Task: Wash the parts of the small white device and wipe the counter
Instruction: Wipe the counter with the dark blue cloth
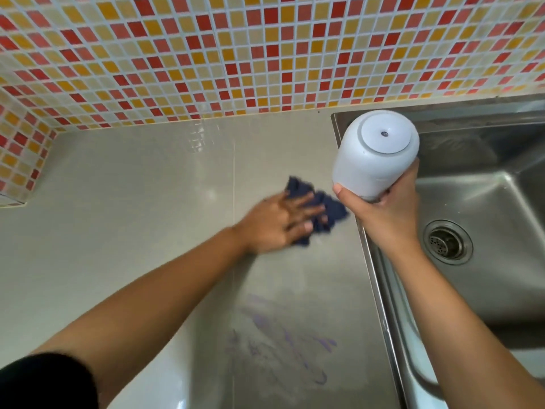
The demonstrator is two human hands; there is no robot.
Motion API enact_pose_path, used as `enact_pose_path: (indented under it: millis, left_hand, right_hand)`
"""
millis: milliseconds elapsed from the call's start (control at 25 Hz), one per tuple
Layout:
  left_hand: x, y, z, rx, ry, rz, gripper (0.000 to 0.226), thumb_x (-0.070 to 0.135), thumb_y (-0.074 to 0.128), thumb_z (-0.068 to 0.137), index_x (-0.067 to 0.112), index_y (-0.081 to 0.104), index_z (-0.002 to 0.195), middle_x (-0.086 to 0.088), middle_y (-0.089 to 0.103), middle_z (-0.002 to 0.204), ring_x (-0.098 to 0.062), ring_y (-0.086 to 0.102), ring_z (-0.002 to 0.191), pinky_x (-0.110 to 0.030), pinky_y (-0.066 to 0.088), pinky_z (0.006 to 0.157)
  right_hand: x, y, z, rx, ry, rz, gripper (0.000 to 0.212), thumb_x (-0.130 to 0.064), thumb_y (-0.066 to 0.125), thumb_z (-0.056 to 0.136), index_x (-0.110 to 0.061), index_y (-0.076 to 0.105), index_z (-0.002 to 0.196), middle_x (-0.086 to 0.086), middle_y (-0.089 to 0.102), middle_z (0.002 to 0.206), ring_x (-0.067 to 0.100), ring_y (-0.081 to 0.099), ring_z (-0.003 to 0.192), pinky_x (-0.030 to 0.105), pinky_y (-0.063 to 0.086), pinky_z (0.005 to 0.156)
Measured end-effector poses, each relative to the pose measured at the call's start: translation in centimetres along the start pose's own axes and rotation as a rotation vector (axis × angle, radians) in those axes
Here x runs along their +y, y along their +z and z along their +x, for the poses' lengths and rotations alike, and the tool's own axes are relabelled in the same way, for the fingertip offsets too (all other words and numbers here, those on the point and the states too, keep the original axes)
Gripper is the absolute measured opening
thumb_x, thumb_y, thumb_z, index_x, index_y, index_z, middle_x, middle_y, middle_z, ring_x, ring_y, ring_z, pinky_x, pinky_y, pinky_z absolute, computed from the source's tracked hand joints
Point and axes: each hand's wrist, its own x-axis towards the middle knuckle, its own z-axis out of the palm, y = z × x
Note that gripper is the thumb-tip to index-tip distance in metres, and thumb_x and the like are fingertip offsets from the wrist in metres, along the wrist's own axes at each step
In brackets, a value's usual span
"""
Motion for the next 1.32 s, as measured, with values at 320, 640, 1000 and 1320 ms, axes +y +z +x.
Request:
enact_pose_path:
  millis: [320, 640, 1000, 1320]
  left_hand:
    - [-9.3, -5.3, -5.5, 0.11, -0.368, -0.193, 0.058, 0.068, 0.023, 0.087, 0.041, 0.043, 0.134, 0.004, 0.042, 0.144, -0.011, 0.029, 0.139, -0.024, 0.017, 0.113]
    - [0.5, -0.7, -0.7, -0.08, 0.117, -0.086, 0.046, 0.039, 0.03, 0.097, 0.019, 0.052, 0.133, -0.002, 0.046, 0.143, -0.016, 0.028, 0.14, -0.036, 0.022, 0.115]
    - [-9.2, -6.7, -14.3, 0.104, -0.41, -0.22, 0.034, 0.066, 0.02, 0.09, 0.068, 0.037, 0.12, 0.056, 0.027, 0.126, 0.015, 0.017, 0.135, -0.008, 0.009, 0.11]
    - [-7.6, -7.1, -24.6, 0.168, -0.552, -0.209, 0.033, 0.06, 0.027, 0.092, 0.063, 0.043, 0.121, 0.047, 0.031, 0.133, 0.009, 0.022, 0.136, -0.006, 0.012, 0.108]
  right_hand:
    - [0.0, -1.2, 0.7, -0.009, 0.004, 0.006, 0.086, -0.024, 0.087, 0.058, -0.032, 0.035, 0.126, -0.024, 0.052, 0.12, -0.007, 0.054, 0.107, 0.022, 0.047, 0.088]
    - [-0.3, 0.4, 0.6, 0.019, 0.01, -0.049, 0.084, -0.028, 0.087, 0.057, -0.04, 0.033, 0.12, -0.028, 0.051, 0.114, -0.01, 0.054, 0.103, 0.015, 0.045, 0.084]
    - [0.0, 8.1, -1.4, -0.092, 0.07, -0.033, 0.088, -0.03, 0.088, 0.053, -0.033, 0.034, 0.121, -0.021, 0.05, 0.114, -0.006, 0.051, 0.099, 0.014, 0.044, 0.083]
    - [0.5, 12.2, -1.7, -0.03, 0.074, -0.117, 0.096, -0.032, 0.09, 0.048, -0.011, 0.036, 0.125, 0.007, 0.054, 0.125, 0.027, 0.054, 0.111, 0.04, 0.048, 0.089]
